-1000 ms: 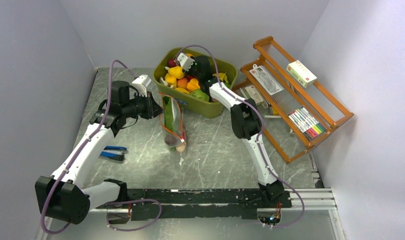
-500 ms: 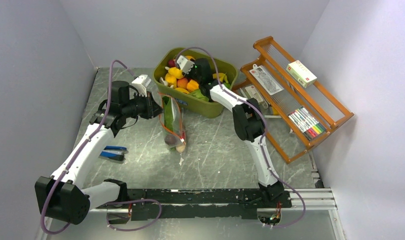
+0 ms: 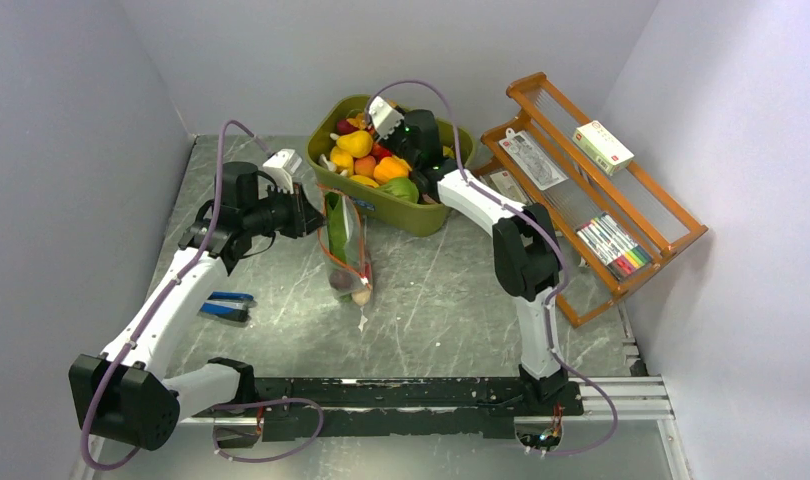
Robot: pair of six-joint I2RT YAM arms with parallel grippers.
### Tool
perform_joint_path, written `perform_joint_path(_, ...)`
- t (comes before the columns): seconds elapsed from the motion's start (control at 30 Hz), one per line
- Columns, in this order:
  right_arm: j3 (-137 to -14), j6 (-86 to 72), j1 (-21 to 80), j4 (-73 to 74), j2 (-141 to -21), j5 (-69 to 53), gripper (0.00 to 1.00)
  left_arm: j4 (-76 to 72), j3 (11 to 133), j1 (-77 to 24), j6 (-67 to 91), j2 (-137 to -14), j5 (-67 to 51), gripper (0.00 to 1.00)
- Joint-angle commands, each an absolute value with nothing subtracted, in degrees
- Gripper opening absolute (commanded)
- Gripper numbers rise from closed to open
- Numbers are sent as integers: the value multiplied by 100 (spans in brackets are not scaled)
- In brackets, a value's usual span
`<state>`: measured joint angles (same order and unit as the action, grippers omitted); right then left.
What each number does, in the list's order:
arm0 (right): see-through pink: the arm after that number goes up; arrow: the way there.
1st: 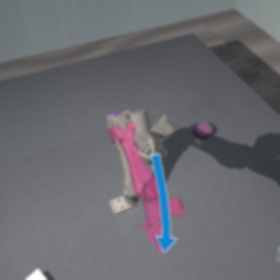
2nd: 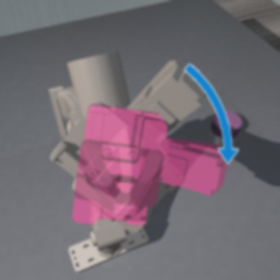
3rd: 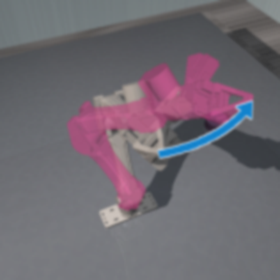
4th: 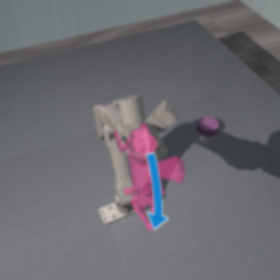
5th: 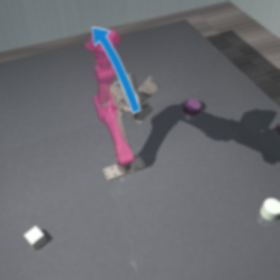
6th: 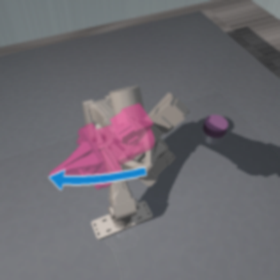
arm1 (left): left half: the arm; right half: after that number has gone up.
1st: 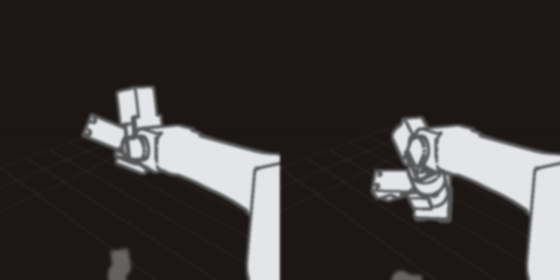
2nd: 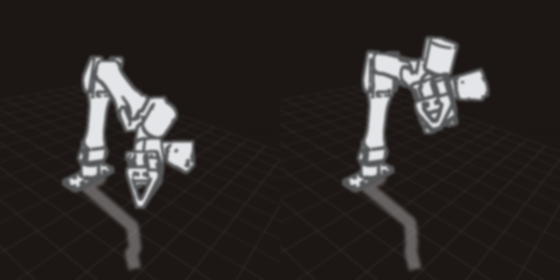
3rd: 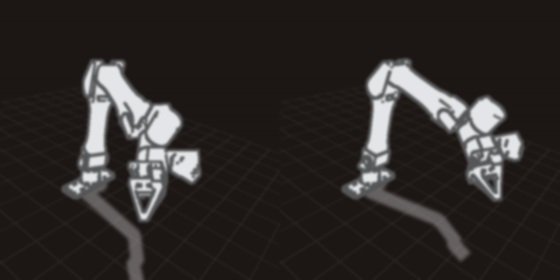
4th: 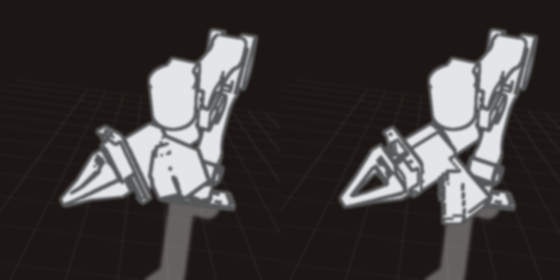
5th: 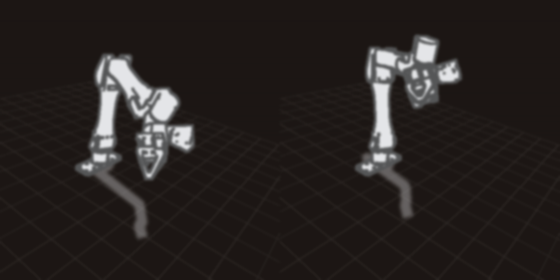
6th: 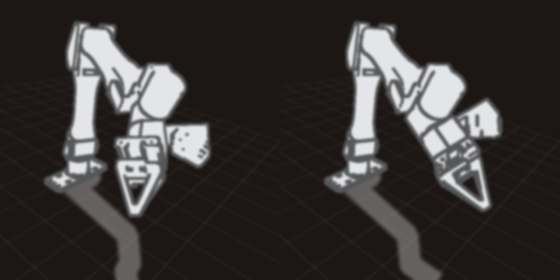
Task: Place the food in the zip-top bag and seal the zipper
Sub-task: Pick up the fake fruit from the bin, then place the fake fruit in the zipper food storage bag.
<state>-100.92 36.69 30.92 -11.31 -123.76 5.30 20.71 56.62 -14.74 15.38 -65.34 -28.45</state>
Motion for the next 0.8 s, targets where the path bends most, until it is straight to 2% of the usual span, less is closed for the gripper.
perform_joint_path(0.0,-9871,2834,3094,-1193,-11848,339,31,1880,5800,-1520,1546,-6427,-2829,7)
perform_joint_path(0.43,-8632,-25,3217,-390,-9744,63,27,1791,5729,-1521,1547,-6456,-2717,7)
perform_joint_path(0.77,-7372,-2126,3464,170,-7945,-682,28,1742,5704,-1521,1631,-6451,-2697,7)
